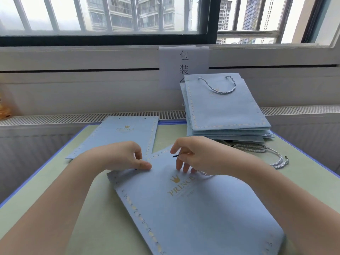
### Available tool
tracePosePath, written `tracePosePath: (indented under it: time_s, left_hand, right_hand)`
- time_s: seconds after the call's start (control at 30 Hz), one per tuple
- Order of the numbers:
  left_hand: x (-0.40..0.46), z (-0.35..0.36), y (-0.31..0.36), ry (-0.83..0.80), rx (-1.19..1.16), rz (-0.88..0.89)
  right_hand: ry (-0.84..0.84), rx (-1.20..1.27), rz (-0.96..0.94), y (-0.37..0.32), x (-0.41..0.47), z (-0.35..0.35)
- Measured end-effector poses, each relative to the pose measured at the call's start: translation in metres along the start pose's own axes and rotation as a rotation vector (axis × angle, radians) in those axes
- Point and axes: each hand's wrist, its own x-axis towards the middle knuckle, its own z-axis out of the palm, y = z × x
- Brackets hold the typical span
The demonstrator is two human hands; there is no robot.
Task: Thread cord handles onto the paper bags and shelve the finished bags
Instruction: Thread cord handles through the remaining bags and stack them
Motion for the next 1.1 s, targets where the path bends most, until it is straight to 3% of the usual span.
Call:
tracePosePath:
  time_s: [0.13,0.3,0.47,0.57,0.7,0.8,0.97,1.1]
  left_hand:
    - [0.001,0.005,0.006,-0.016,-0.041,0.113]
    - [0.008,0.02,0.025,0.188,-0.142,0.204]
    - [0.014,0.04,0.038,0.426,-0.452,0.326]
    - [0.014,0.04,0.037,0.485,-0.665,0.292]
    - [0.014,0.033,0.032,0.47,-0.904,0.213]
    - [0.012,0.031,0.031,0.412,-0.7,0.222]
    - [0.005,0.025,0.029,0.419,0.08,0.171]
    - [0.006,0.031,0.035,0.386,0.142,0.208]
  right_hand:
    - [-0.026,-0.009,-0.031,-0.007,-0.006,-0.008]
    - [0.141,-0.078,-0.044,-0.005,-0.001,-0.004]
    - [0.254,-0.204,-0.122,-0.006,0.001,0.004]
    - [0.292,-0.143,-0.216,-0.003,0.007,0.02]
    - [0.226,-0.184,-0.164,0.008,0.016,0.033]
    - [0.199,-0.273,-0.154,0.011,0.02,0.032]
    - [0.147,-0.296,-0.106,0.014,0.02,0.029]
    - [0.159,-0.316,-0.117,0.018,0.021,0.026]
